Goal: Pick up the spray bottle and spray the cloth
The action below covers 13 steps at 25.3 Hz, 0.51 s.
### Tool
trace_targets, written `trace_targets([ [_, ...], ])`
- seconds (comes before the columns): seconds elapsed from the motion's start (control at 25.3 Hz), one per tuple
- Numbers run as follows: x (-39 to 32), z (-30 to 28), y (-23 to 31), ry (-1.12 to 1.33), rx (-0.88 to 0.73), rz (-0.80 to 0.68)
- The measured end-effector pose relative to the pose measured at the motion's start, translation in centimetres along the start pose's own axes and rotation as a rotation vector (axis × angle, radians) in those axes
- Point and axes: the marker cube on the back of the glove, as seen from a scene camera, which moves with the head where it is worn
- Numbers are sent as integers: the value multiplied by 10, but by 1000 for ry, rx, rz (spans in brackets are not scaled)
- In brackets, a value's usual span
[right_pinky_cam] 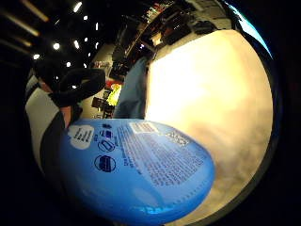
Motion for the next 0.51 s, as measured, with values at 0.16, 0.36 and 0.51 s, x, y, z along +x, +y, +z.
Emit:
trace_targets([
  [0.16,2,0,1,0,92,-9],
  [0.36,1,2,3,20,184,-7],
  [0.51,-6,5,13,81,229,-1],
])
